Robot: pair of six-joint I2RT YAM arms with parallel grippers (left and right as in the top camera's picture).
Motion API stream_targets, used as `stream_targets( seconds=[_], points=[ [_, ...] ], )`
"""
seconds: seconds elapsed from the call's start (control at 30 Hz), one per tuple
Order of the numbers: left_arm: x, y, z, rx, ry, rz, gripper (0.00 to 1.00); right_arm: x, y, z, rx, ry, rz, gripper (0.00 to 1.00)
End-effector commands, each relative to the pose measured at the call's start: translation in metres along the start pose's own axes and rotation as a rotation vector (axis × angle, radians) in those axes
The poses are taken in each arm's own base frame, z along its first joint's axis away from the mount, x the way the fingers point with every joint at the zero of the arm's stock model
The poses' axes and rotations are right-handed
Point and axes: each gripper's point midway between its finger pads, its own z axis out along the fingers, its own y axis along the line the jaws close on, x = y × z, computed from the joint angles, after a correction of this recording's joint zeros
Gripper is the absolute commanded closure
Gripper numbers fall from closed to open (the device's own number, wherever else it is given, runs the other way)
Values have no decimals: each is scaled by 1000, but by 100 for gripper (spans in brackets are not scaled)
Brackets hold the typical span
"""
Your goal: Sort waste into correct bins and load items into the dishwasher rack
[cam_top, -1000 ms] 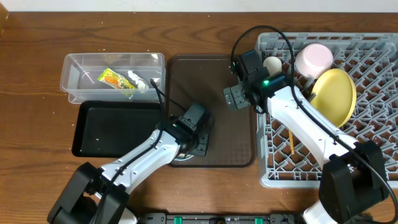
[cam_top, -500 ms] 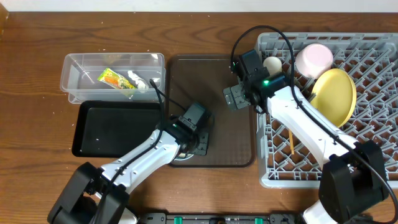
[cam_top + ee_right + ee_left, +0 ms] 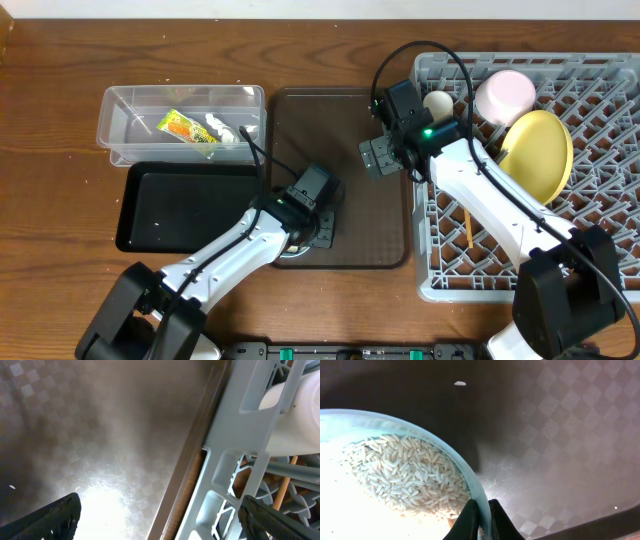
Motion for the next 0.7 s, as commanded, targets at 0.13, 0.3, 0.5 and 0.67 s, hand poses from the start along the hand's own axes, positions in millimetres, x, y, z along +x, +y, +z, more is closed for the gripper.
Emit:
stream_targets(
  seconds=[0.13, 0.3, 0.5, 0.67],
  points=[
    [-1, -4, -3, 17, -4, -3, 94, -3, 2, -4, 0, -14, 8, 1],
    [-6, -8, -14, 35, -36, 0, 94, -3, 2, -4, 0, -14, 8, 1],
    [-10, -11, -28, 57, -76, 4, 94, -3, 2, -4, 0, -14, 8, 1],
    [-14, -15, -45, 79, -115, 8, 94, -3, 2, -4, 0, -14, 8, 1]
  ],
)
